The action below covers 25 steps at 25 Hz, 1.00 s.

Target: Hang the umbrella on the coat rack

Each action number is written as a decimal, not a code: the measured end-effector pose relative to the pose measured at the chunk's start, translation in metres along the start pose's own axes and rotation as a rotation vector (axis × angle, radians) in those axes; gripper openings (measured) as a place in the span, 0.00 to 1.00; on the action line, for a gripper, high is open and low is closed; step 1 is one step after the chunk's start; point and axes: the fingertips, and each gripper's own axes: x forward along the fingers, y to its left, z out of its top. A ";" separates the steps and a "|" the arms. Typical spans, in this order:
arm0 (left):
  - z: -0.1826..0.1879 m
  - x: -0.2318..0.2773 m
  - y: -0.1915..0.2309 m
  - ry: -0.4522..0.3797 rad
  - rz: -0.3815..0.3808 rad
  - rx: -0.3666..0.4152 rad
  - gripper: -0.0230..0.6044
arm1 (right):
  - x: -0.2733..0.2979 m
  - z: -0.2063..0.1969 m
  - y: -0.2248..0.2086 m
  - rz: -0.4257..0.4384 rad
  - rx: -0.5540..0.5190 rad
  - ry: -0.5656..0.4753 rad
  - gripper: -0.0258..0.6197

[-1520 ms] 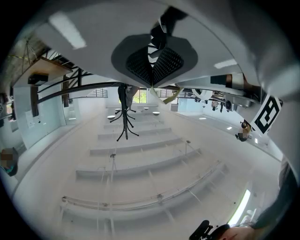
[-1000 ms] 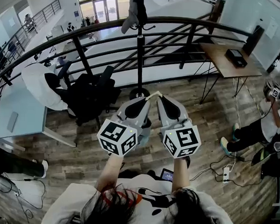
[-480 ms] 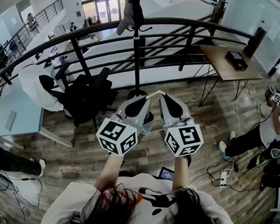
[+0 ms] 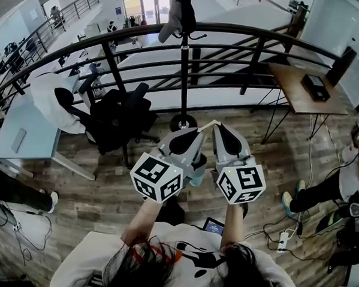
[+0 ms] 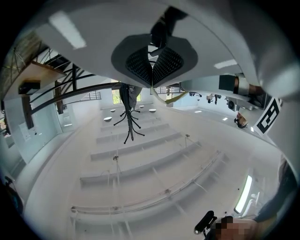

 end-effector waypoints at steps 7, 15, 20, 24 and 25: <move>-0.006 0.026 0.006 -0.008 -0.039 -0.001 0.04 | 0.010 -0.008 -0.030 -0.031 0.031 -0.007 0.08; -0.010 0.093 0.050 0.000 -0.070 -0.049 0.04 | 0.063 -0.013 -0.082 -0.054 0.014 0.013 0.08; 0.002 0.130 0.089 -0.004 -0.081 -0.043 0.04 | 0.113 -0.011 -0.111 -0.063 0.001 0.016 0.08; 0.007 0.170 0.111 -0.002 -0.107 -0.036 0.04 | 0.150 -0.007 -0.142 -0.074 -0.006 0.006 0.08; 0.007 0.179 0.115 0.000 -0.113 -0.031 0.04 | 0.157 -0.007 -0.150 -0.079 -0.009 0.006 0.08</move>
